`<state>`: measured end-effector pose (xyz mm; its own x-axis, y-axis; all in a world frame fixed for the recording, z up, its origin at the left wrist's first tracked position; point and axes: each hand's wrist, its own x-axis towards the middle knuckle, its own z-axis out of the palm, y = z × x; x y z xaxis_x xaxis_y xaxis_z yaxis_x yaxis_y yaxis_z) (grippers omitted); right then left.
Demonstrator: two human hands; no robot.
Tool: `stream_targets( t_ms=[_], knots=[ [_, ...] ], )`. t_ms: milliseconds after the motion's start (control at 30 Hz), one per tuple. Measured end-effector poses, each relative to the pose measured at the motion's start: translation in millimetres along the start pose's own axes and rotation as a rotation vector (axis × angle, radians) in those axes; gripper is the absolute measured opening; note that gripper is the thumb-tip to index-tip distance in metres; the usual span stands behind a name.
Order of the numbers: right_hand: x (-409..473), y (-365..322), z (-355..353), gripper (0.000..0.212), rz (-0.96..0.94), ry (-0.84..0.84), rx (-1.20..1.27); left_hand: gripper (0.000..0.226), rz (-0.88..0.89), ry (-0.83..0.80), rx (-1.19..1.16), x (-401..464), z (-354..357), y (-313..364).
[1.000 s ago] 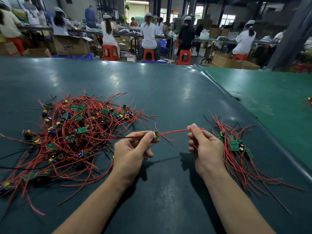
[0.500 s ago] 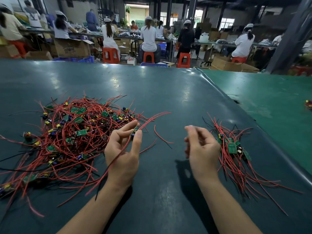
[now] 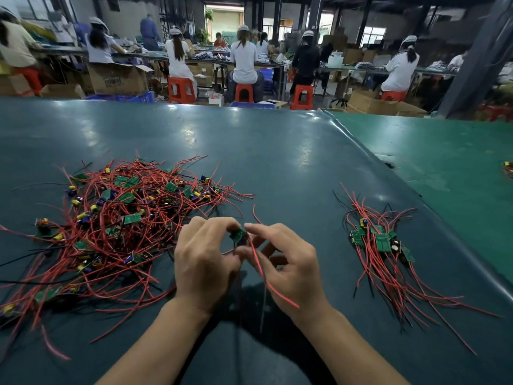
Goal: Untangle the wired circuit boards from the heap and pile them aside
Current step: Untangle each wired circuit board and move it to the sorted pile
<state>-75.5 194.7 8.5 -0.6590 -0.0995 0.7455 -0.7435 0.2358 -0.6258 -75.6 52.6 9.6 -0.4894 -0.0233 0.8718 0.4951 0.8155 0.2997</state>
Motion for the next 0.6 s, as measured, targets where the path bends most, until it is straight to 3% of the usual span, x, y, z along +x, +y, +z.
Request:
stream_targets(
  t_ms=[100,267,400,600],
  knots=[
    [3.0,-4.6,-1.7,0.007,0.234,0.143,0.192,0.024,-0.024,-0.078,-0.031,-1.7,3.0,3.7],
    [13.0,-5.9,-13.3,0.013,0.532,0.273,0.479,0.054,-0.224,-0.175,-0.299,-2.7,2.3,10.1],
    [17.3,-4.5,-20.1,0.016,0.671,0.182,0.668,0.031,-0.217,-0.206,-0.453,-3.1,2.2,16.2],
    [17.6,-3.2,-16.0,0.017,0.792,0.147,0.591,0.025,-0.296,-0.218,-0.577,-5.7,4.4,15.2]
  ],
)
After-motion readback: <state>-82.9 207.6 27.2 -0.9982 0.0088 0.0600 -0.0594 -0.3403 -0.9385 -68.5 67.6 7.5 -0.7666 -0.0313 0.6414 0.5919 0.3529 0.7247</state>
